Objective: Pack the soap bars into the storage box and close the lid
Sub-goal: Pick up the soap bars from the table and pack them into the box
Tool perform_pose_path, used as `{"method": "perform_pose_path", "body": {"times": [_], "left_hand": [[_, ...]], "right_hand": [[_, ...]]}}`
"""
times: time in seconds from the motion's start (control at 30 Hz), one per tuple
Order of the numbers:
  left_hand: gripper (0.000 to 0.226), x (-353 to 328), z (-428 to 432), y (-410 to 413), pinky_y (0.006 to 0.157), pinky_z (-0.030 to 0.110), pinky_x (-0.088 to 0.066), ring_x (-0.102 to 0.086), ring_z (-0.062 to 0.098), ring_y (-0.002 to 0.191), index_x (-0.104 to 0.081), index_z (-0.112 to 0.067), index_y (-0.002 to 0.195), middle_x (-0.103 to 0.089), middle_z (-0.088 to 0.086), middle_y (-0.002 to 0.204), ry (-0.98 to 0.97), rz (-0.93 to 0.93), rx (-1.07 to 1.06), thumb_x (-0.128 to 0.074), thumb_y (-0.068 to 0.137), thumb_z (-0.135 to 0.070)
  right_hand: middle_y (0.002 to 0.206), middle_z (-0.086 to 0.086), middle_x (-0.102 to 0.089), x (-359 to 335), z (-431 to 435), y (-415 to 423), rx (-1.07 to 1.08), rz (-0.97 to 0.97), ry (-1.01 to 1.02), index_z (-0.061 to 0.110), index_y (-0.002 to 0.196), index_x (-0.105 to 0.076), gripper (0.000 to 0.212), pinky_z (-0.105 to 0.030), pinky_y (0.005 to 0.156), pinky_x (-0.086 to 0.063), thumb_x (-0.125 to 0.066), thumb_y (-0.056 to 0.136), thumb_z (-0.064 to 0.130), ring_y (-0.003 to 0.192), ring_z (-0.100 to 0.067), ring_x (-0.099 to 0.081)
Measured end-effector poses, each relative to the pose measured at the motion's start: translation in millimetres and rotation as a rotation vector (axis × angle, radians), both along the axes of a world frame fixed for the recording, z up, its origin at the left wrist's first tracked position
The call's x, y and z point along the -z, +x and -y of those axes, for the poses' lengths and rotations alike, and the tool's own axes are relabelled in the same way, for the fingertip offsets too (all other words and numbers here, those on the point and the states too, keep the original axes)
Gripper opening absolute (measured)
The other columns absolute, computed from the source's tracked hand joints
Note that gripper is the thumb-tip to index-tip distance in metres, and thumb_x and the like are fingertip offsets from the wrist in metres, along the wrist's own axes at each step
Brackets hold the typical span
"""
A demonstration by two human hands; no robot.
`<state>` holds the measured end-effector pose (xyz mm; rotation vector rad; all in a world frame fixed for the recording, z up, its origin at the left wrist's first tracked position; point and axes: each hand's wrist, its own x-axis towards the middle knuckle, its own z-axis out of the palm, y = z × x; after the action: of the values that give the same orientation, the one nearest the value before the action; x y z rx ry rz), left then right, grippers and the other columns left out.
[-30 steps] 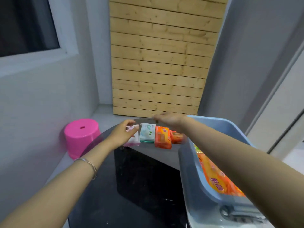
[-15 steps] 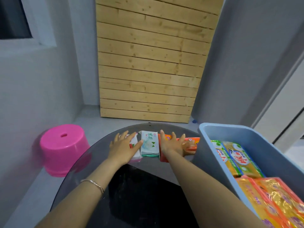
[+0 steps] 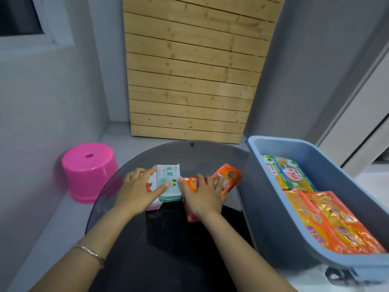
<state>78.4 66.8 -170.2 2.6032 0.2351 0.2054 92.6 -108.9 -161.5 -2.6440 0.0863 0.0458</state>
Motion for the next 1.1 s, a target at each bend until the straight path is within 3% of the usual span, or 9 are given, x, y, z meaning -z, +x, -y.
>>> {"method": "perform_pose_path", "body": {"times": [0.27,0.37,0.47,0.6,0.77,0.87,0.93,1.03,1.1], "left_hand": [[0.067,-4.9,-2.7,-75.5,0.11,0.044,-0.03,-0.025,0.028,0.137,-0.03,-0.036,0.144,-0.033,0.003,0.148,0.018,-0.02,0.027,-0.044,0.084,-0.063],[0.074,-7.6,9.5,-93.2,0.118,0.046,-0.009,-0.008,0.029,0.146,-0.016,-0.034,0.148,-0.016,0.004,0.158,0.152,0.017,0.056,-0.037,0.085,-0.066],[0.094,-12.5,34.5,-108.1,0.119,0.042,-0.004,-0.003,0.019,0.146,-0.016,-0.032,0.149,-0.01,-0.002,0.16,0.164,0.062,0.227,-0.028,0.071,-0.083],[0.103,-17.6,58.3,-104.2,0.117,0.045,0.007,0.011,0.021,0.146,-0.005,-0.034,0.149,0.005,0.0,0.16,0.238,-0.119,0.354,-0.039,0.066,-0.084],[0.11,-18.7,64.1,-98.9,0.115,0.049,0.012,0.02,0.024,0.145,-0.001,-0.033,0.15,0.014,0.004,0.16,0.251,-0.311,0.276,-0.044,0.063,-0.085],[0.114,-17.9,71.2,-102.1,0.114,0.051,0.015,0.022,0.025,0.144,0.002,-0.028,0.15,0.015,0.005,0.16,0.259,-0.341,0.225,-0.043,0.063,-0.085],[0.114,-16.5,76.4,-104.8,0.114,0.052,0.016,0.022,0.026,0.144,0.004,-0.024,0.15,0.016,0.005,0.159,0.259,-0.339,0.204,-0.042,0.065,-0.084],[0.112,-16.3,82.1,-113.8,0.114,0.049,0.014,0.02,0.027,0.145,0.001,-0.02,0.15,0.013,0.007,0.16,0.233,-0.276,0.186,-0.042,0.068,-0.082],[0.109,-16.0,86.6,-123.0,0.117,0.046,0.003,0.007,0.028,0.146,-0.009,-0.018,0.15,0.002,0.008,0.159,0.208,-0.159,0.14,-0.044,0.068,-0.08]], "right_hand": [[0.158,0.009,-0.026,-3.6,42.7,-94.0,-0.233,0.028,0.139,0.036,0.146,-0.031,0.061,-0.048,0.119,-0.002,-0.027,0.091,0.063,0.15,-0.014,0.002],[0.15,0.011,-0.04,-2.9,68.2,-128.0,-0.303,0.169,0.259,0.034,0.142,-0.038,0.056,-0.037,0.117,-0.023,-0.033,0.092,0.059,0.143,-0.011,-0.027],[0.131,0.01,-0.052,-5.7,85.6,-135.5,-0.244,0.216,0.449,0.026,0.132,-0.049,0.042,-0.021,0.098,-0.036,-0.041,0.095,0.045,0.124,-0.01,-0.051],[0.145,-0.009,-0.042,-9.8,85.5,-104.8,-0.066,0.139,0.546,0.006,0.14,-0.039,0.052,-0.034,0.114,-0.028,-0.052,0.094,0.026,0.136,-0.024,-0.039],[0.146,-0.011,-0.043,-17.9,69.8,-77.7,0.281,-0.121,0.732,0.009,0.143,-0.036,0.064,-0.041,0.114,-0.031,-0.057,0.088,0.033,0.135,-0.03,-0.041],[0.118,-0.016,-0.057,-23.6,65.8,-79.5,0.246,-0.232,0.748,0.008,0.12,-0.055,0.04,-0.035,0.096,-0.044,-0.057,0.087,0.031,0.11,-0.031,-0.057],[0.119,-0.016,-0.061,-26.6,63.8,-84.8,0.196,-0.23,0.7,0.005,0.12,-0.057,0.038,-0.033,0.092,-0.044,-0.05,0.092,0.03,0.111,-0.033,-0.058],[0.132,-0.016,-0.058,-27.9,63.2,-94.7,0.151,-0.226,0.636,0.006,0.124,-0.055,0.04,-0.038,0.107,-0.037,-0.038,0.097,0.03,0.127,-0.033,-0.049],[0.139,-0.014,-0.052,-25.5,64.4,-103.7,0.106,-0.226,0.569,0.009,0.128,-0.053,0.044,-0.045,0.114,-0.028,-0.036,0.096,0.034,0.137,-0.033,-0.038]]}}
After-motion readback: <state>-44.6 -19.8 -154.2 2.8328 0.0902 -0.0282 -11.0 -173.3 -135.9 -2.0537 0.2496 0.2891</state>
